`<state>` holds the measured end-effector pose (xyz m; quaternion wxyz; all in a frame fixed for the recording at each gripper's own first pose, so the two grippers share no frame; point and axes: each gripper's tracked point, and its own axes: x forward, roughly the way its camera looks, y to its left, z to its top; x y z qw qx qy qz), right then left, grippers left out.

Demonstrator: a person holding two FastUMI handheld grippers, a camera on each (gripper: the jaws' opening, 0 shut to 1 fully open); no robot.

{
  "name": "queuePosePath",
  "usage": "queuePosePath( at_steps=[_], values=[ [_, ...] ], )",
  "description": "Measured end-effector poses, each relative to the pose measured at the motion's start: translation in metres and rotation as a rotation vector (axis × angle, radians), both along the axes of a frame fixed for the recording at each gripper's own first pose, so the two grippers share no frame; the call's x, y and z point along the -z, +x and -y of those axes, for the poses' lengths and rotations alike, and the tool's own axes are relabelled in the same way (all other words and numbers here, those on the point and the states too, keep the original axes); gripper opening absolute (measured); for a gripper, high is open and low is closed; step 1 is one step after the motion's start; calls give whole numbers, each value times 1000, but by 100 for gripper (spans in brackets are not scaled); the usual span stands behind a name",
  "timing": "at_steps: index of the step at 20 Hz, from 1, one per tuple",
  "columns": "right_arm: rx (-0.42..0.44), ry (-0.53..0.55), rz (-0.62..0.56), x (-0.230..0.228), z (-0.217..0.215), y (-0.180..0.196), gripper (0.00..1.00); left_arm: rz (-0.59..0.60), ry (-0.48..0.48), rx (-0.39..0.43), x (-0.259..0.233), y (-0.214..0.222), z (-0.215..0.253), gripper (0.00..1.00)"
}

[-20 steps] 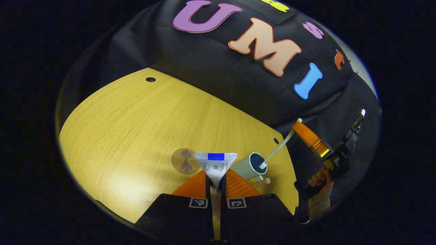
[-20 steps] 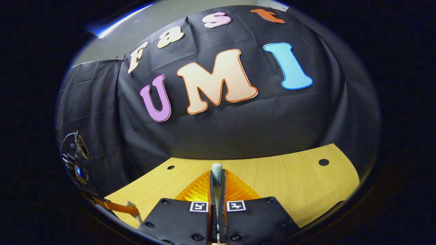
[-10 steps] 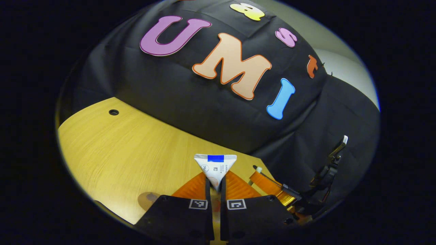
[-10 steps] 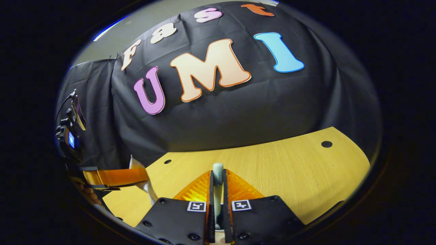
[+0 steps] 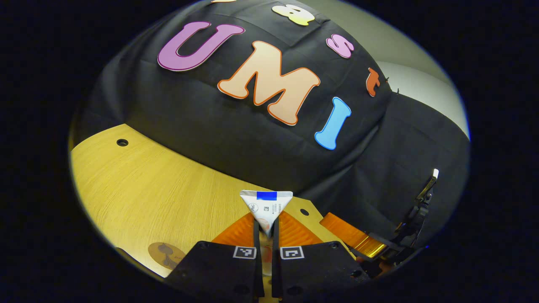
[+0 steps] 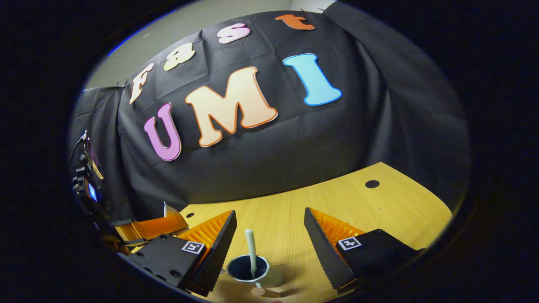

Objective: Put the toothbrush and toothpaste on the desktop into the cup, then pick up the cup and place it on the coaster on the desktop.

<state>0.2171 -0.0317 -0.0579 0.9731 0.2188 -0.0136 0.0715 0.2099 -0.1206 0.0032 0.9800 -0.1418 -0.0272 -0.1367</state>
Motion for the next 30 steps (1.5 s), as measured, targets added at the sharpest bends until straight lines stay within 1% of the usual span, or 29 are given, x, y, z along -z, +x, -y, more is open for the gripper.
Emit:
queuePosePath(
  at_steps=[2,4,5,7,10,13,17,18,19,20,21,22,23,24,25,26,27,28,29,30],
  values=[
    [29,19,-12,4,20,-6,98,6,-2,-15,2,6,6,6],
    [53,32,-33,11,38,-14,98,14,27,-35,10,12,12,6],
    [63,43,-39,13,47,-19,98,11,36,-32,13,16,18,6],
    [91,54,-50,17,65,-27,99,-11,56,-42,23,25,25,6],
    [137,49,-59,23,90,-40,98,-21,122,-78,36,34,35,6],
    [161,55,-79,28,109,-50,98,-56,138,-114,56,37,34,8],
    [185,38,-93,33,123,-59,98,-54,106,-129,62,32,34,15],
    [187,32,-92,33,124,-60,98,-53,108,-122,56,32,35,22],
    [189,28,-92,33,125,-61,98,-47,110,-112,56,30,38,22],
    [187,27,-93,33,122,-62,98,-46,112,-102,56,29,40,25],
    [185,28,-94,33,120,-62,98,-41,119,-97,57,28,43,25],
    [183,29,-93,32,119,-63,98,-36,127,-86,57,24,46,42],
    [180,28,-91,31,117,-63,98,-33,135,-75,58,21,49,47],
    [177,24,-89,31,114,-64,98,-32,144,-68,60,17,50,64],
    [174,19,-85,30,113,-64,98,-33,156,-62,61,15,51,63],
    [171,13,-85,29,110,-65,98,-34,167,-61,64,13,51,79],
    [166,6,-87,30,108,-65,98,-38,178,-62,65,9,50,83],
    [160,0,-90,31,106,-67,98,-39,184,-67,69,5,46,90],
    [154,-6,-92,31,105,-68,98,-38,188,-69,69,2,44,87],
    [148,-12,-94,30,101,-70,98,-39,192,-73,69,-1,41,87]
  ],
)
